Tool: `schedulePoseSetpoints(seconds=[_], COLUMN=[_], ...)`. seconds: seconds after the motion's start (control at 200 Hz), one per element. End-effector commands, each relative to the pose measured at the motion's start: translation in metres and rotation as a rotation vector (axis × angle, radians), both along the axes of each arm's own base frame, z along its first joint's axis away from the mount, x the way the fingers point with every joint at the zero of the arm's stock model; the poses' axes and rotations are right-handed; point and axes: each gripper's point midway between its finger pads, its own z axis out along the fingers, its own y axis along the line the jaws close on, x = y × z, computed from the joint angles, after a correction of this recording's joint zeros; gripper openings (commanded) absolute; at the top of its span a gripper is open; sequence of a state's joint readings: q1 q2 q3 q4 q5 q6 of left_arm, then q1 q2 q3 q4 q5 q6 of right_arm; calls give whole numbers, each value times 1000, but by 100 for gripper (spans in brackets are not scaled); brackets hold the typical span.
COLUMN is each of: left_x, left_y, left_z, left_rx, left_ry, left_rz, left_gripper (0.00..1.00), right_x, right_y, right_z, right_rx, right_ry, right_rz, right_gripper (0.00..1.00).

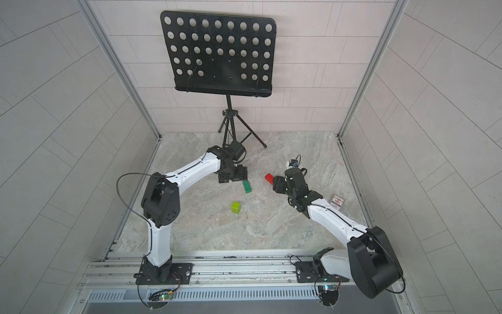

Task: Assemble an ice cream with lego
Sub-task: Pick up the lego brick from the center of the board.

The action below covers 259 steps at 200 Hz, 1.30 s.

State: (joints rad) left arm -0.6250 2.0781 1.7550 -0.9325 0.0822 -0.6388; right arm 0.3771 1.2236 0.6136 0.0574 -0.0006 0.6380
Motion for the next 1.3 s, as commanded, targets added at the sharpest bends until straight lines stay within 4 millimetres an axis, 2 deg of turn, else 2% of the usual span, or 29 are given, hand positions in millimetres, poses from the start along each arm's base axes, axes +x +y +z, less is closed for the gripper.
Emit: schedulePoseSetpoints(seconds=[0.0,0.095,0.28,0.561,0.716,0.731,0.746,0.766,0.981,1.167,1.292], left_x=[-18,-16,-2,13,26,27,28,29,36,40,39], left_y=[11,0,-11,-25,-29,-29,-29,-29,-31,-35,-34], left_z=[-21,-32,-32,-37,-41,-40,-42,-42,-53,-54,-52], left_rx=[128,129,114,79,86,87,91,95,99,87,91], left_ry=[89,95,52,41,45,45,46,45,47,45,45], left_rz=[14,45,128,160,163,163,160,161,177,176,155], left_gripper=[88,86,86,86,84,84,83,82,69,51,35], right_x=[11,13,14,17,16,16,21,22,23,24,24], right_y=[-25,-20,-17,-13,-10,-10,-8,-7,-6,-4,-5], right_z=[12,10,6,4,-5,-7,2,4,2,2,2], right_rx=[-5,-12,-13,-6,-7,-8,0,1,-3,-2,-5], right_ry=[-88,-73,-56,-48,-19,-16,-35,-38,-26,-24,-22], right_rz=[-136,-115,-102,-86,-71,-68,-66,-65,-60,-55,-56], right_gripper=[64,63,62,61,61,61,61,61,60,59,59])
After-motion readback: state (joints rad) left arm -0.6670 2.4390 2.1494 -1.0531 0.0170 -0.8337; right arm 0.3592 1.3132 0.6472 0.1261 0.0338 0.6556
